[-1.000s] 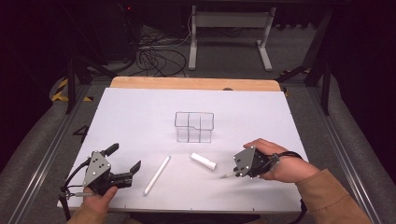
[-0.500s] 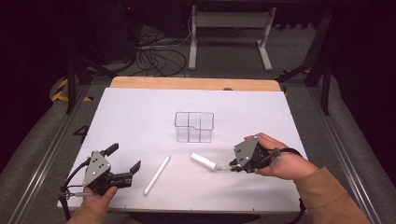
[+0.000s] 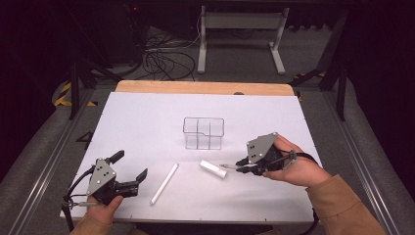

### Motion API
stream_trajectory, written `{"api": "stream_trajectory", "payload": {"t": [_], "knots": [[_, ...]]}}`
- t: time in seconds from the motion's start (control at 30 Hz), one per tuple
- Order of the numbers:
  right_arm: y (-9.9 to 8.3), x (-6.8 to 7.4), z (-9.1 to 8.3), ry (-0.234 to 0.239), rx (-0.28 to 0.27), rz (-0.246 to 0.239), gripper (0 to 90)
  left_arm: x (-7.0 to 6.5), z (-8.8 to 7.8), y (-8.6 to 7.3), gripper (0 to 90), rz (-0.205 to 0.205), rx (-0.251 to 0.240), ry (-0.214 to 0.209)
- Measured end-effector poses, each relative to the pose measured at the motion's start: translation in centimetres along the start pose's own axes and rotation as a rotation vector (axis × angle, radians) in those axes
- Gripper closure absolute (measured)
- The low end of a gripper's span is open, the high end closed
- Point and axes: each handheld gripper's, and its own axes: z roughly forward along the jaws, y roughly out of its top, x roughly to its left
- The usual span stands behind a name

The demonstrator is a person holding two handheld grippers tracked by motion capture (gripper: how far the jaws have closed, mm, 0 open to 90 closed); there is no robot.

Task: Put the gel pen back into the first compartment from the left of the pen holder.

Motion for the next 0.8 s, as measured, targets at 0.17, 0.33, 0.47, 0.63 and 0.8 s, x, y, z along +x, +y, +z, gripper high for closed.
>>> {"api": "stream_trajectory", "payload": {"t": [0.17, 0.33, 0.47, 0.63, 0.8], "knots": [[0.1, -0.3, -0.4, -0.039, -0.051, 0.055, 79.5, 0.0, 0.0, 0.0, 7.9, 0.0, 0.002, -0.004], [0.4, -0.6, -0.7, -0.077, -0.104, 0.098, 79.5, 0.0, 0.0, 0.0, 7.9, 0.003, 0.002, -0.004], [0.5, -0.9, -0.8, -0.106, -0.14, 0.131, 79.5, 0.0, 0.0, 0.0, 7.9, 0.002, 0.003, -0.004], [0.8, -1.2, -0.8, -0.14, -0.181, 0.178, 79.5, 0.0, 0.0, 0.0, 7.9, 0.003, 0.002, -0.004], [1.0, -1.8, -1.0, -0.188, -0.245, 0.227, 79.5, 0.0, 0.0, 0.0, 7.9, 0.003, 0.004, -0.003]]}}
